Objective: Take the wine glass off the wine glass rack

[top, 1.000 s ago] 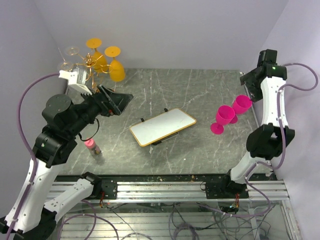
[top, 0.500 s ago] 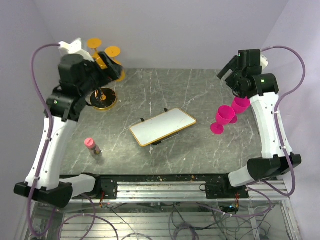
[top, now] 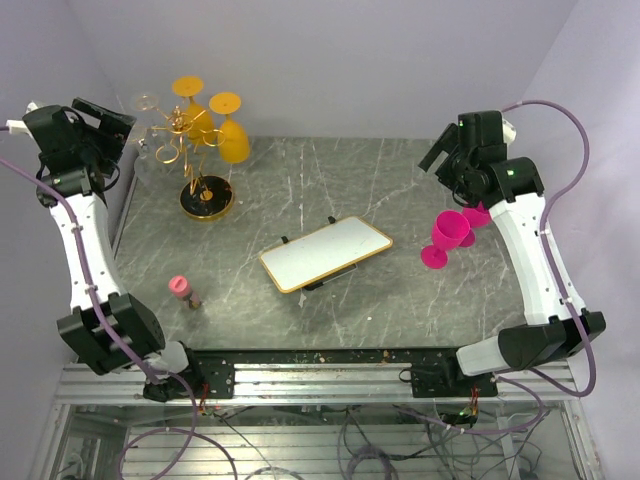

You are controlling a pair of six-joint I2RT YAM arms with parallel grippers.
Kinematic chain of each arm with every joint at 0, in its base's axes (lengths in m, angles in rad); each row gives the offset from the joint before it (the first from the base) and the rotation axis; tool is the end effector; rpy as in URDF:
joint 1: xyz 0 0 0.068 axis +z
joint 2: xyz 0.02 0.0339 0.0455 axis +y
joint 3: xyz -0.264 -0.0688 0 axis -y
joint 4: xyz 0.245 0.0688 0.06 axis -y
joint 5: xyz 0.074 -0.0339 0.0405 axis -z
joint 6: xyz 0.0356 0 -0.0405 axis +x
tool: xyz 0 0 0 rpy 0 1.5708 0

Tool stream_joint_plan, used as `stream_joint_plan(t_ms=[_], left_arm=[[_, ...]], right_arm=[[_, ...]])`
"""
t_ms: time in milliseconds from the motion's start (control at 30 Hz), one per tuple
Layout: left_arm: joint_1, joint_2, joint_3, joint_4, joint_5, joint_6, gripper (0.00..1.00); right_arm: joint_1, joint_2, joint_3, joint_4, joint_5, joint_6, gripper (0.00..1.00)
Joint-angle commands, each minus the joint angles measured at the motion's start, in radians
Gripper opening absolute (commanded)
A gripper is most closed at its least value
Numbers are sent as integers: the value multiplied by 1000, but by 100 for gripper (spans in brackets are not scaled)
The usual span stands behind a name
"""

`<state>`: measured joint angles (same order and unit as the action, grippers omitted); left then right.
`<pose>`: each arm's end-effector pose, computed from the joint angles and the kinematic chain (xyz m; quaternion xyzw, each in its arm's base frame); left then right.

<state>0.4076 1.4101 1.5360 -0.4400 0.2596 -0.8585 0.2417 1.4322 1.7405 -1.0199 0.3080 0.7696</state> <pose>0.2941 0.1170 0.4309 -0.4132 0.6918 -0.2324 0.5447 0.2749 0.0567 0.4360 0.2961 0.8506 0.0774 0.4276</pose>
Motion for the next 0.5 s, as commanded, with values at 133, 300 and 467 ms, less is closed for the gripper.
stream_joint_plan(t_ms=[133, 300, 467], left_arm=[[12, 94, 147, -126, -161, -125, 94], [12, 205, 285, -297, -224, -200, 86], [12, 281, 358, -310, -171, -184, 84]], right_arm=[[25, -97, -69, 66, 84, -12, 90], [30, -121, -84, 81, 123, -15, 90], [31, -124, -84, 83, 131, -15, 90]])
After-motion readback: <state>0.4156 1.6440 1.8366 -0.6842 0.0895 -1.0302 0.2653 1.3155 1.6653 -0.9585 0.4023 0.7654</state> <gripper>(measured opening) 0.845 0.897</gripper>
